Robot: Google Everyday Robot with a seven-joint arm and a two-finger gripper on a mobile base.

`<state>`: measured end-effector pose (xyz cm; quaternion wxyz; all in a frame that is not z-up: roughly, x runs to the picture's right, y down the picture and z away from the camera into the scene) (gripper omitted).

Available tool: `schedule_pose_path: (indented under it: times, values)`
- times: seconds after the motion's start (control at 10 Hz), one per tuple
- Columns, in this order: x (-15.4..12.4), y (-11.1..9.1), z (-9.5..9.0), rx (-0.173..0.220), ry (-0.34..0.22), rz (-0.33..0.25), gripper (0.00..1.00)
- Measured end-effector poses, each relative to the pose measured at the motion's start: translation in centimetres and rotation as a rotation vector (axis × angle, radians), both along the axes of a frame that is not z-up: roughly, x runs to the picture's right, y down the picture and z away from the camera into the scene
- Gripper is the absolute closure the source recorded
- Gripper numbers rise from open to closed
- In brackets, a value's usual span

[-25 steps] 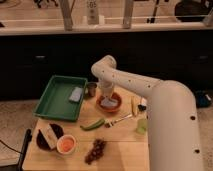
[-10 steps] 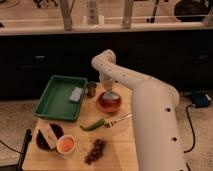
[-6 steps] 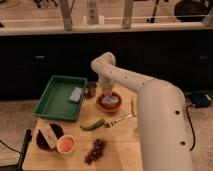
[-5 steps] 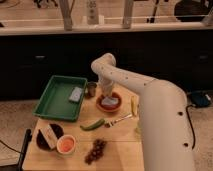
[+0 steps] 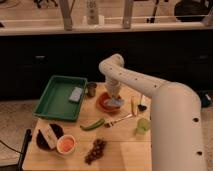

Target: Wipe red bowl with towel

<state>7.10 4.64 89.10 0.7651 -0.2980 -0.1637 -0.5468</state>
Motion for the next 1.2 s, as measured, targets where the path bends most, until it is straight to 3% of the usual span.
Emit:
schedule_pose_path:
  times: [0.3,0.6,0.9,1.2]
  values:
    - [0.7,-2.2,1.9,0.028,0.048,0.030,1.00]
    - [-0.4,-3.3,3.1,0.046,0.056,0.036,1.00]
    - [-2.1,-3.5,3.3,0.047,0.008,0.038,1.00]
    - [-4.6,-2.5,2.7,0.003,-0.083,0.016,1.00]
